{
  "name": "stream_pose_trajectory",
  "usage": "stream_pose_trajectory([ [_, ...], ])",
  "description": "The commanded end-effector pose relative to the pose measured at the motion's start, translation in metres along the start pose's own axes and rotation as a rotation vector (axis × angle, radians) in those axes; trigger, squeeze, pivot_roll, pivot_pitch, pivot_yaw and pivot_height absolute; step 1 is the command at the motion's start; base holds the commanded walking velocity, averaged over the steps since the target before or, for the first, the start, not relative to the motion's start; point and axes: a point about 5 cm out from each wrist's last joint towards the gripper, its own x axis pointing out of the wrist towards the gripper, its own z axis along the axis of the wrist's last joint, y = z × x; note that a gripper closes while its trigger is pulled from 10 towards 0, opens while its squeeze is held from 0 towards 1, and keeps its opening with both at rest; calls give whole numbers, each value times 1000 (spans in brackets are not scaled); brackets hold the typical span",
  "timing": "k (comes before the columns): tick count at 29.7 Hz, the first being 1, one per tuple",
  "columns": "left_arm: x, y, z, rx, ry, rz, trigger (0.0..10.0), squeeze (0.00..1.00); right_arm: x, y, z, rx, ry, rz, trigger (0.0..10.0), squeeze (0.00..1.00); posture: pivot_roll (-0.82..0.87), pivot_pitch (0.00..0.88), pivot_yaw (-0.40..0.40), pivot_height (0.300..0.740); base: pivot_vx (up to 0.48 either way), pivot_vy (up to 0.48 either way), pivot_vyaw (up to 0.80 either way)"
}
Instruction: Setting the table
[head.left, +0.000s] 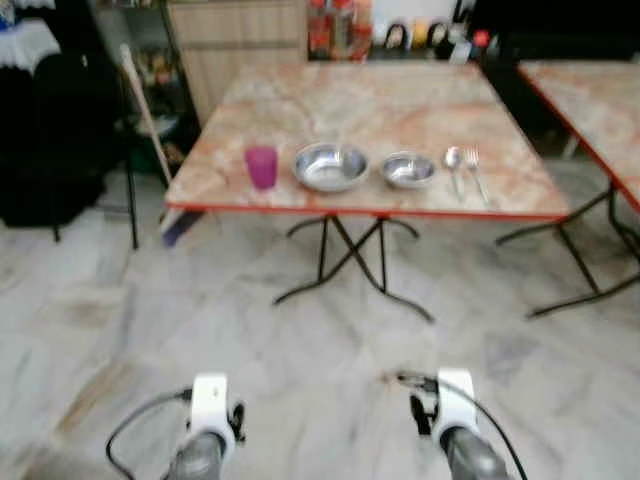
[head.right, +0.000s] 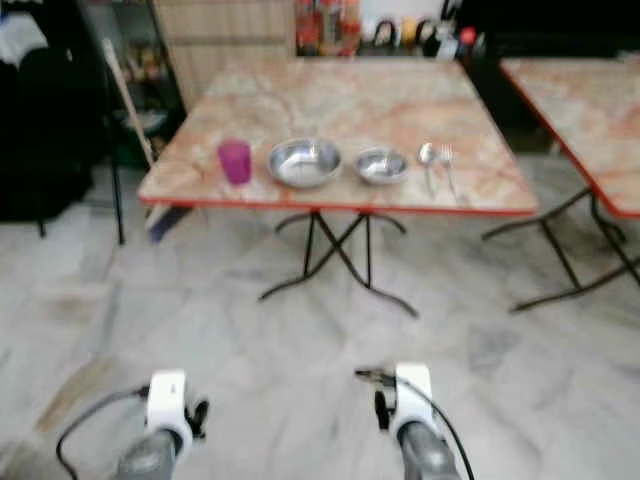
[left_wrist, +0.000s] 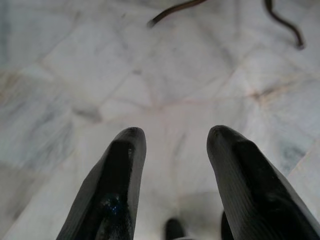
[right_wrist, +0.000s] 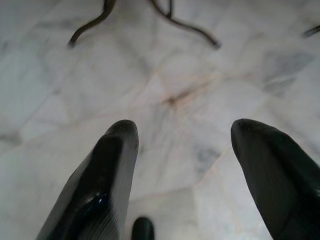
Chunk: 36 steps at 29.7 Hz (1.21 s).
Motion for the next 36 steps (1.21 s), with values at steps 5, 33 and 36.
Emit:
stream_pose_trajectory([
  [5, -2, 9, -2, -40, -9, 36, 10000, 0, -1, 4, -3, 23, -7, 6, 10000, 0, 39, 0, 3, 740, 0, 0, -148],
  [33, -2, 11, 2, -61, -47, 41, 10000, 0, -1, 5, -4, 1, 7, -1, 10000, 0, 44, 0, 3, 740, 294, 0, -117],
  [36, -4, 10, -3, -56, -34, 34, 10000, 0, -1, 5, -5, 3, 3, -4, 10000, 0, 44, 0, 0, 740, 342, 0, 0],
])
